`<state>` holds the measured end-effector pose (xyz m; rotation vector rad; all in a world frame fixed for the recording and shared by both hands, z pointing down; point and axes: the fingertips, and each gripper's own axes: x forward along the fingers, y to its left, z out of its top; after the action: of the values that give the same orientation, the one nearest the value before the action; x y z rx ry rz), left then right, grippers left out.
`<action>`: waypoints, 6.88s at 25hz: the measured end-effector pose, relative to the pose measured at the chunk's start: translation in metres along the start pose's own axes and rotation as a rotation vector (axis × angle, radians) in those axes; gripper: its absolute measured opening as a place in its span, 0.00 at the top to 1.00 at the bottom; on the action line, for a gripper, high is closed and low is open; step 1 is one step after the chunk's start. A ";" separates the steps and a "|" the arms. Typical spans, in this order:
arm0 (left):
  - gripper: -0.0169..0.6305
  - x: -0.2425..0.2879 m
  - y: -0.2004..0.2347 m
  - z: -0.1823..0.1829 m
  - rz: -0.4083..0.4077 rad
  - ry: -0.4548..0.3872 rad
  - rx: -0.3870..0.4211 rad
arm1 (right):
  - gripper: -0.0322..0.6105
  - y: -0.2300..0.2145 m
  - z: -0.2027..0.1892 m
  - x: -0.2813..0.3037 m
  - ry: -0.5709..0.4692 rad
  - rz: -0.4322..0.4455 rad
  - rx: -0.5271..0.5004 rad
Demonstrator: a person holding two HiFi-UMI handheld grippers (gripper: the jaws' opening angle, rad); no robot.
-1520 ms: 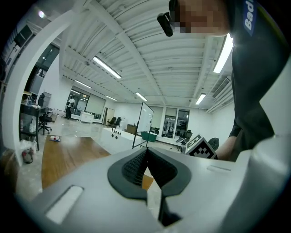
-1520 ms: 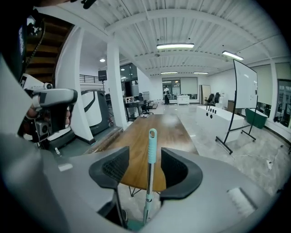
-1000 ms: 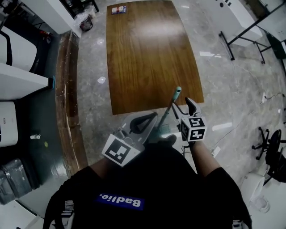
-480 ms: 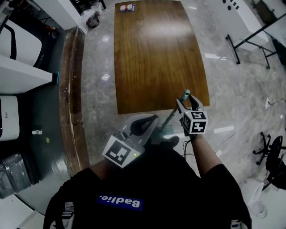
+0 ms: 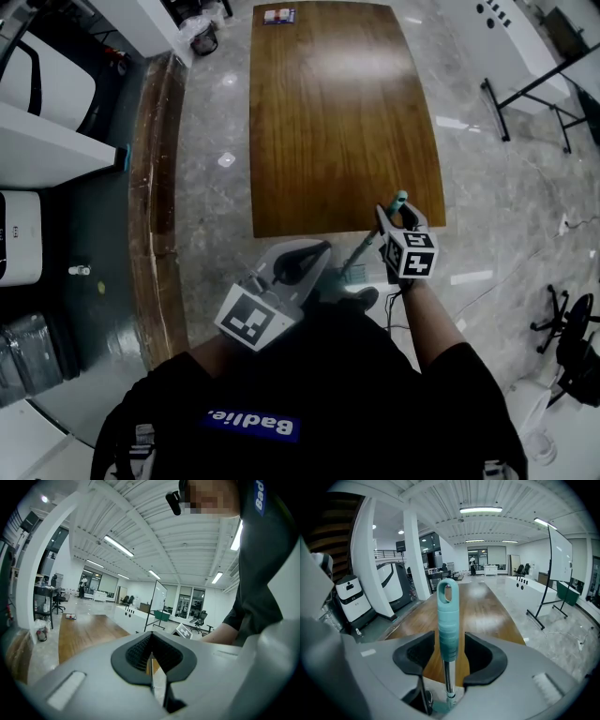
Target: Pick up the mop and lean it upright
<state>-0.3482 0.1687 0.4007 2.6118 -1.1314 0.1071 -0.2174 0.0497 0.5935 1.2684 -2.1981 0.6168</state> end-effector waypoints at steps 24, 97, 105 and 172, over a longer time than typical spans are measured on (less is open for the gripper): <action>0.95 0.004 -0.030 0.009 -0.047 0.008 0.043 | 0.77 0.006 -0.010 -0.038 -0.040 -0.002 -0.004; 0.95 0.109 -0.170 0.023 -0.386 0.009 0.163 | 0.77 -0.025 0.048 -0.299 -0.411 -0.053 0.008; 0.95 0.118 -0.183 0.025 -0.390 0.014 0.168 | 0.77 -0.035 0.053 -0.314 -0.440 -0.051 0.003; 0.95 0.427 -0.253 0.061 -0.555 0.023 0.134 | 0.77 -0.378 0.122 -0.373 -0.498 -0.285 -0.029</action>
<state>0.1255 0.0148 0.3606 2.9268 -0.3690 0.0943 0.2478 0.0412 0.3100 1.8304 -2.3214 0.1632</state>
